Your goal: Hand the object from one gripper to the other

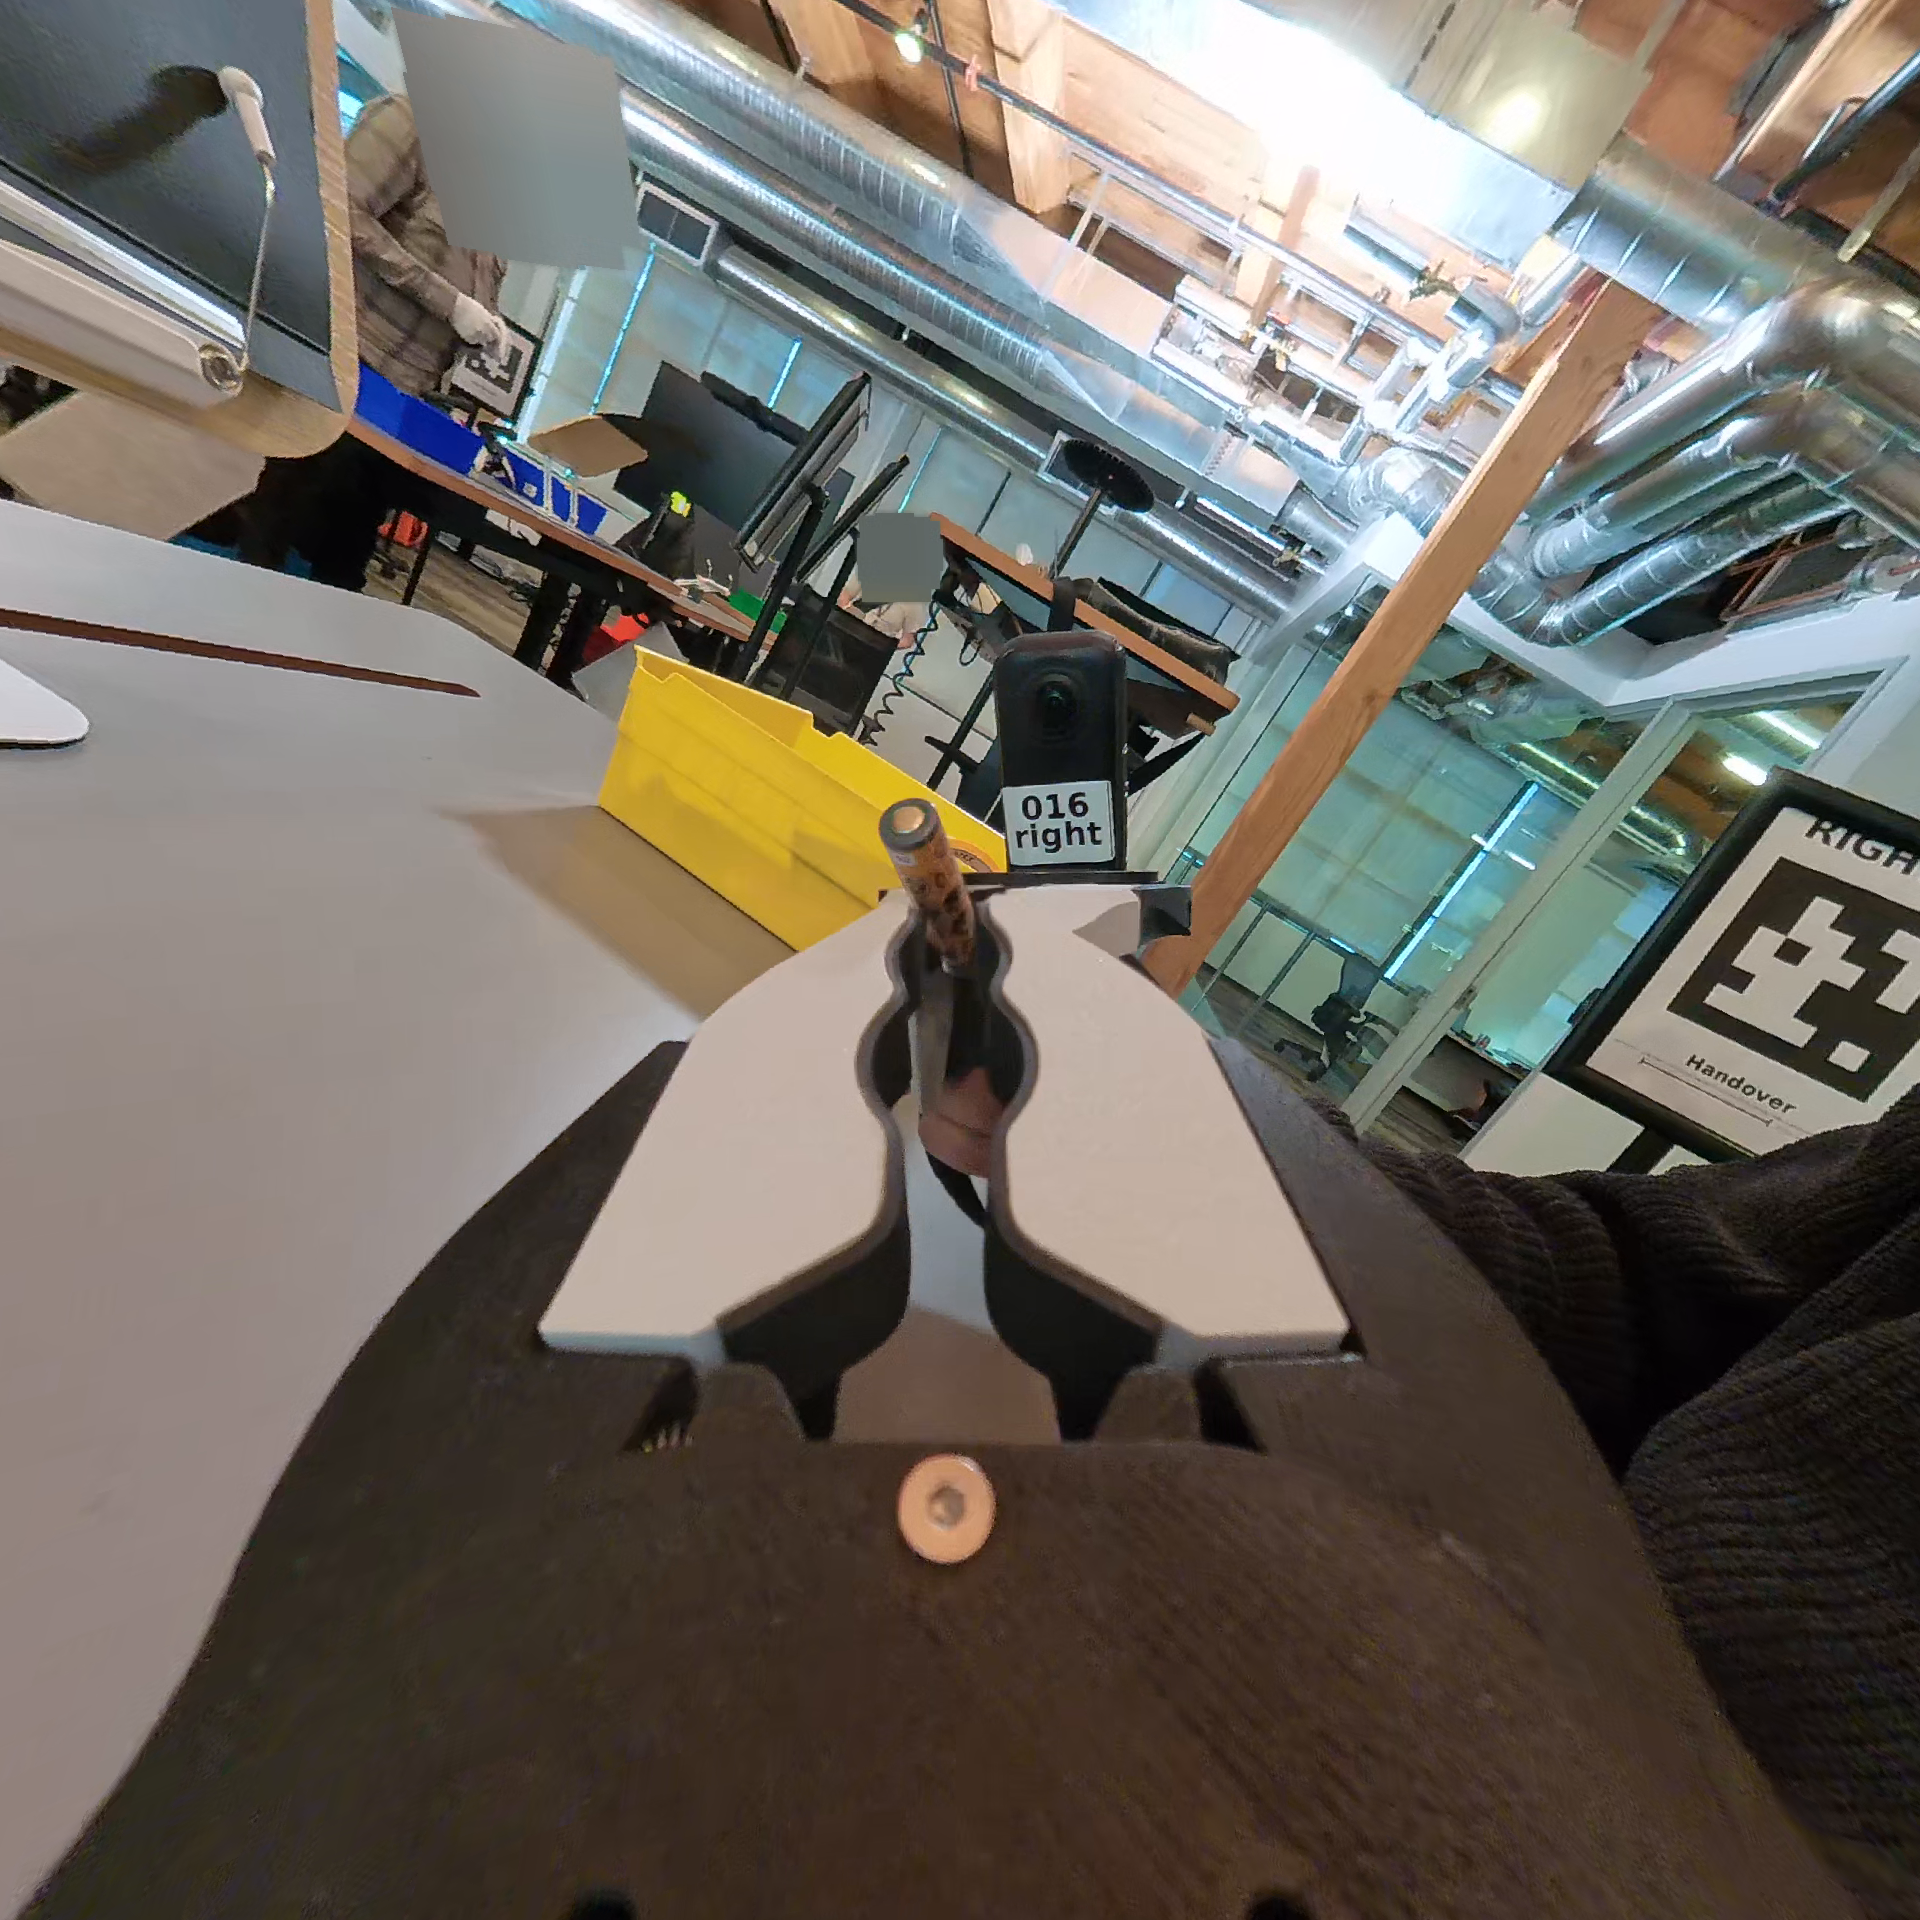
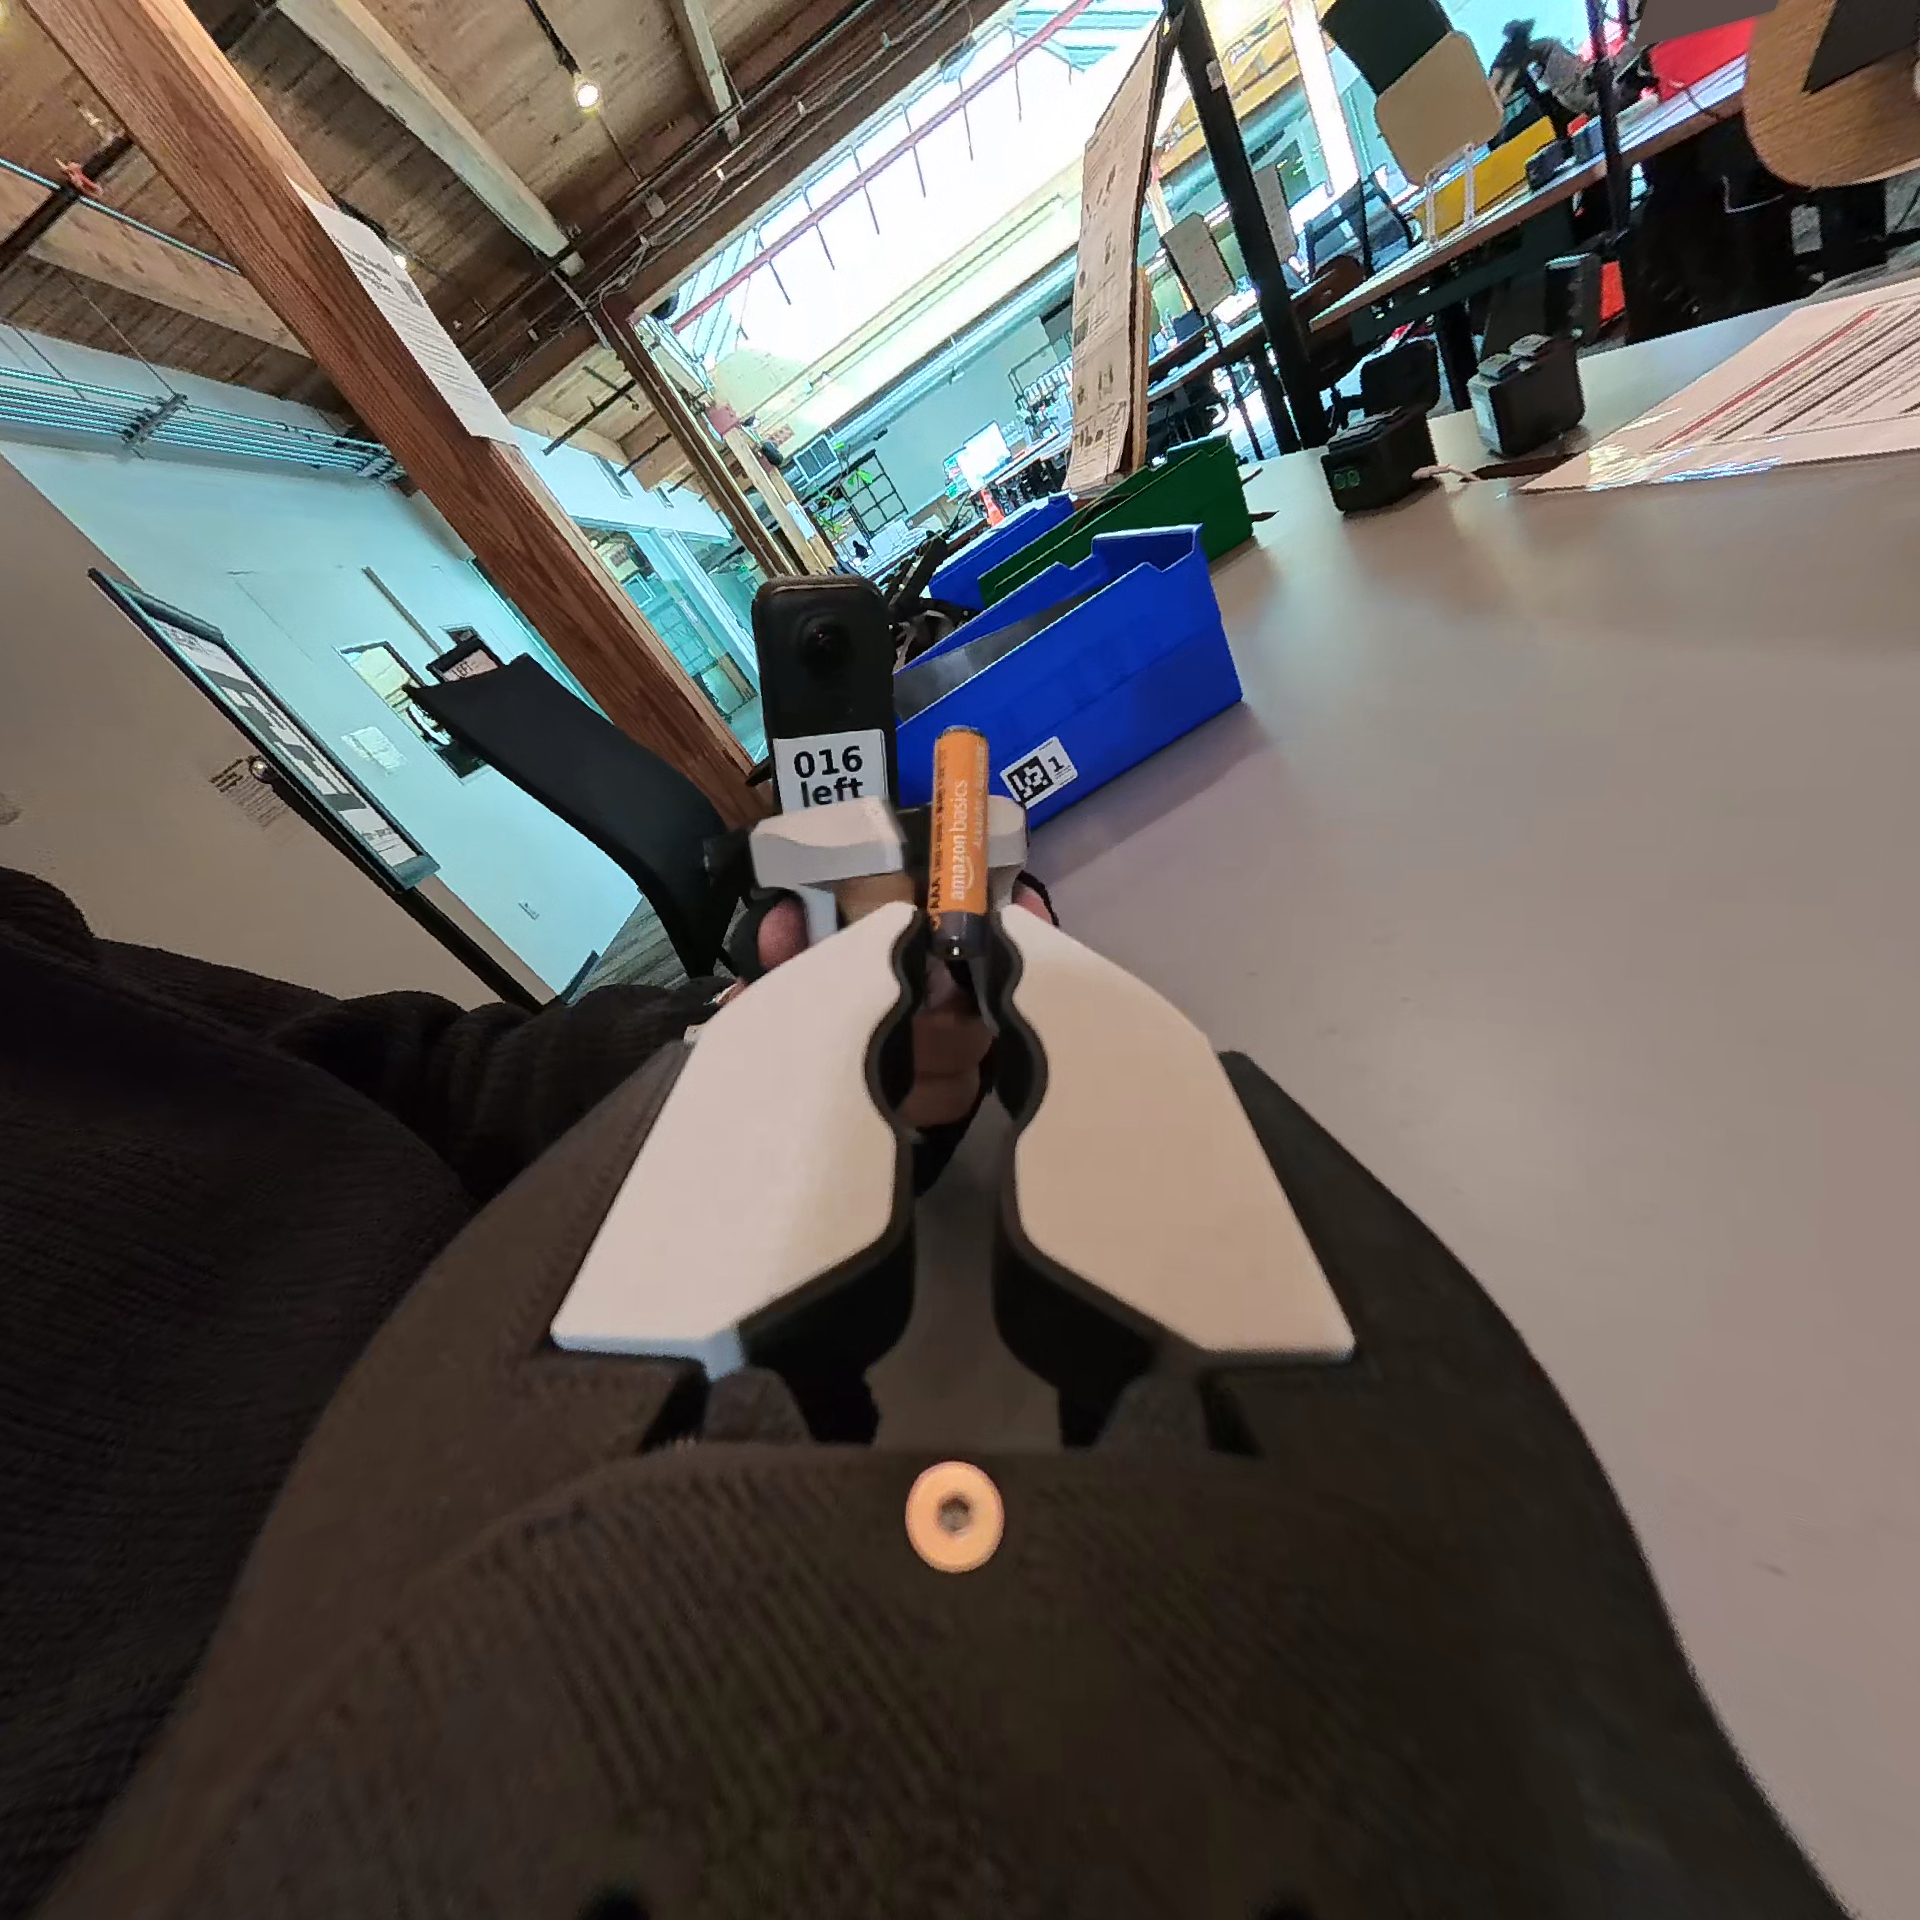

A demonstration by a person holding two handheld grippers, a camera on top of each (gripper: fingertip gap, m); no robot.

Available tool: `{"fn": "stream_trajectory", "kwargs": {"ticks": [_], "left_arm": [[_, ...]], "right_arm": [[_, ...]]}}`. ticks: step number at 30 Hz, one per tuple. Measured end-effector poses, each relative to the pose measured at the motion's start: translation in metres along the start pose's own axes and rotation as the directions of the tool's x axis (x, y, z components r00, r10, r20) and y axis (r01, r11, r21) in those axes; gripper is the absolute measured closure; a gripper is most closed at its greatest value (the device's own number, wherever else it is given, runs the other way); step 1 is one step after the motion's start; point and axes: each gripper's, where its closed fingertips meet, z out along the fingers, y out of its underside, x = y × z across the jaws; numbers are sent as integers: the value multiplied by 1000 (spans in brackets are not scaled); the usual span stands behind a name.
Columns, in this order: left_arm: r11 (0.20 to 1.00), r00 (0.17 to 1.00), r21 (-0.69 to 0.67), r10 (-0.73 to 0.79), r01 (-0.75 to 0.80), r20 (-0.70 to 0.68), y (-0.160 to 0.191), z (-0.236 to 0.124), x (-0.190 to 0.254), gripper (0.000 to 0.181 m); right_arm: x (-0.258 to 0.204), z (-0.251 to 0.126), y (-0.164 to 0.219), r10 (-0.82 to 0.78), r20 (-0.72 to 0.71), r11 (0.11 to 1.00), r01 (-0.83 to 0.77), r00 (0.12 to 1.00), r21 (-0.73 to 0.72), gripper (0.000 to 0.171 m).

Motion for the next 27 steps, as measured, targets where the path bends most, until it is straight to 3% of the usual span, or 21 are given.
{"fn": "stream_trajectory", "kwargs": {"ticks": [3,9,22,27], "left_arm": [[1000,1000,11,7,-7,10,-1,0,0,168],[998,999,42,-40,40,7,-5,-1,-2,172],[1000,1000,27,8,-8,-2,-5,0,2,172],[1000,1000,-6,-3,3,31,-3,-2,-6,172]], "right_arm": [[0,1,1,1,1,1000,-1,1000,-2,161],[-2,6,7,-9,-3,999,9,1000,-33,161],[-5,16,22,-72,-8,991,71,997,-112,160],[5,13,22,-173,-73,978,163,982,-133,138]]}}
